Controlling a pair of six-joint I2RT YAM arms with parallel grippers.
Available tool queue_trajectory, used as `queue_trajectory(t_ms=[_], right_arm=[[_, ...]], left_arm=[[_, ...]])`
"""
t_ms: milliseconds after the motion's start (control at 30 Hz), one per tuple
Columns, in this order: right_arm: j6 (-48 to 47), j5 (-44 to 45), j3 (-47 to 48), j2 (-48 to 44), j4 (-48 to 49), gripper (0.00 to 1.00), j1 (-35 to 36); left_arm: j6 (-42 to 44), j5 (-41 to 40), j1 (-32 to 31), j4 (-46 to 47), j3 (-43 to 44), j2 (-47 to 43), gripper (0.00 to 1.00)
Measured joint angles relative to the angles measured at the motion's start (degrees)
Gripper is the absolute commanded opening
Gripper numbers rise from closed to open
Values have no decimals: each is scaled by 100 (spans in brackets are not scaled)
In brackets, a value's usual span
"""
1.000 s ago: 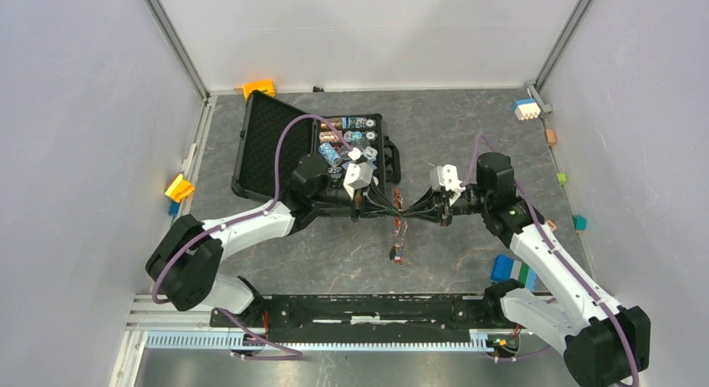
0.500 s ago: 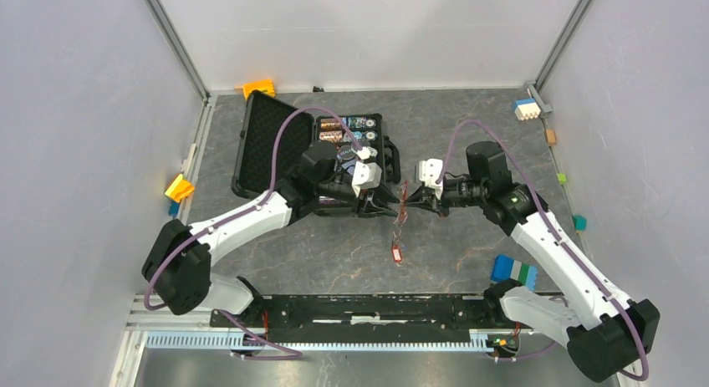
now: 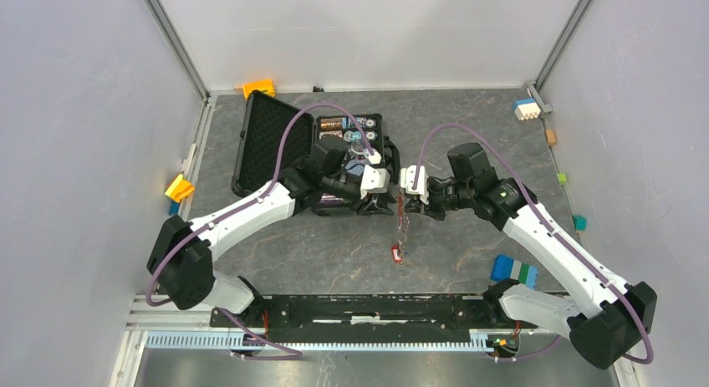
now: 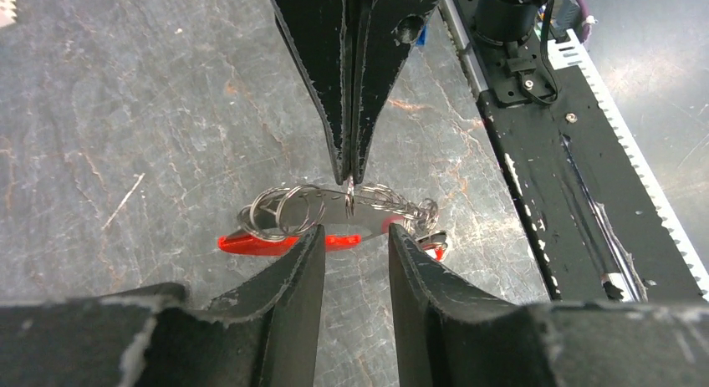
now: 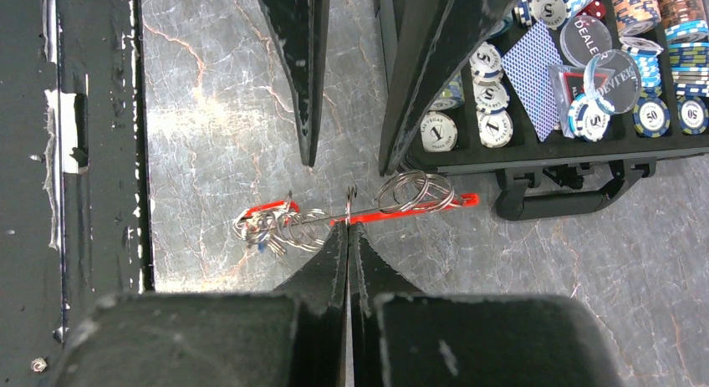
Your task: Put the keys on the keyring
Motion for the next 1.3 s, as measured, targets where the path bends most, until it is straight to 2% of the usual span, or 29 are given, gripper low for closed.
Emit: queue_trajectory(t_ms=[200,667,1100,1167,1233,1300], right_arm=[[17,70,4,24,4,0,28],[92,61,2,26,55,0,28],[127,57,2,28,33,0,28],[131,55,2,28,31,0,28],[136,52,2,28,31,0,28],[142,57,2,28,31,0,28]], left_arm=[[9,-13,-98,4,2,275,34],[-205,15,-138,284,13,302,30],[-391,50,-205,404,184,450,15],[-391,48,-205,407,184,452,11],[-391,46,-205,409,184,452,3],[-391,46,-205,407,184,452,2]])
